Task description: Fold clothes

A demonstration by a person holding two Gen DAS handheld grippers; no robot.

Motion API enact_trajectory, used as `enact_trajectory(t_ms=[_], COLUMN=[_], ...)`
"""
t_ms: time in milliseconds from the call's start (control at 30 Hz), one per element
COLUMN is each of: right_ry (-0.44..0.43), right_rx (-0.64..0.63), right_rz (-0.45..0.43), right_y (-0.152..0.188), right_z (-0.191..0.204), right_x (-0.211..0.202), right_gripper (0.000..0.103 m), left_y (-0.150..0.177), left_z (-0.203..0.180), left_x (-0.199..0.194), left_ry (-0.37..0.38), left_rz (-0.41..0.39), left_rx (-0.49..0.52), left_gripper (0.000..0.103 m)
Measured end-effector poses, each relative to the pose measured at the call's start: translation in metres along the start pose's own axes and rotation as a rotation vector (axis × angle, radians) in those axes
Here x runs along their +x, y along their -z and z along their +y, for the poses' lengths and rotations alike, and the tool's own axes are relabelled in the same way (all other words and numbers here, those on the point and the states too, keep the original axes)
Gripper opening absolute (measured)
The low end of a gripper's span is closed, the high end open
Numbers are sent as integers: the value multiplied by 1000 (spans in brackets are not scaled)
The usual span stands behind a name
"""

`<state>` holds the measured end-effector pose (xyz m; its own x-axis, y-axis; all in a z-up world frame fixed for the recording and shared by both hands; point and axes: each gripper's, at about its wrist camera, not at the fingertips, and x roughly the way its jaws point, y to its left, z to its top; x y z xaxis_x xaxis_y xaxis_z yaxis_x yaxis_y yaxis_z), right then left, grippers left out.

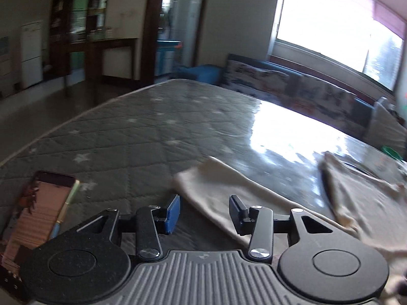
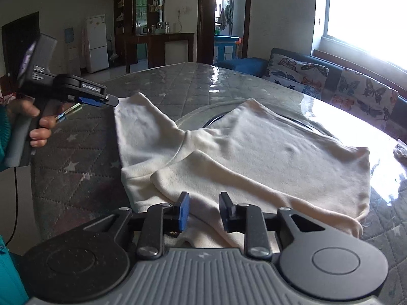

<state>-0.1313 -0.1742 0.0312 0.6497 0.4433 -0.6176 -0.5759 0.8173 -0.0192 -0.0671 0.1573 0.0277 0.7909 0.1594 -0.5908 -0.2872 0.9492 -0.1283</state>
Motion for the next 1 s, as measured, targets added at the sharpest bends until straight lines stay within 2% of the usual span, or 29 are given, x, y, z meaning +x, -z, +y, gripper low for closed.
enact_trajectory(t_ms=[33,233,300,333,367,467,600,767,867,1000], right_ry=[3,8,14,21,27,50,80,119,130,160], right_rx=[5,27,32,38,44,81,148,227,275,322], right_rz=[-6,-43,-51,-57,-63,-82,-109,-140,-155,-168], right_y=[-1,-3,-2,-1,-1,4,13,28,36,50], right_z=[0,-2,-3,-5,-7,-14,-27,-44,-53,-62], right_x=[-2,-18,-22,-26,-29,-40,-55,-69,-77,-86], right_gripper=[34,35,36,36,36,36,36,36,36,36], left_y=[-2,-10,-13,-14,-15,-18,-25,-33,-30,-15], left_z=[2,-1,-5,-6,-7,-12,-38,-92,-131,-177], left_x=[6,31,36,38,39,30,-1,-46,-70,-86], left_ry=[-14,-40,-50,-54,-46,7,129,350,479,611], left_rz=[8,32,30,29,32,35,-13,-61,-74,-59], left_rx=[-10,-19,-11,-2,-6,-35,-1,80,151,231], left_gripper=[46,44,33,21,14,8,8,8,8,8])
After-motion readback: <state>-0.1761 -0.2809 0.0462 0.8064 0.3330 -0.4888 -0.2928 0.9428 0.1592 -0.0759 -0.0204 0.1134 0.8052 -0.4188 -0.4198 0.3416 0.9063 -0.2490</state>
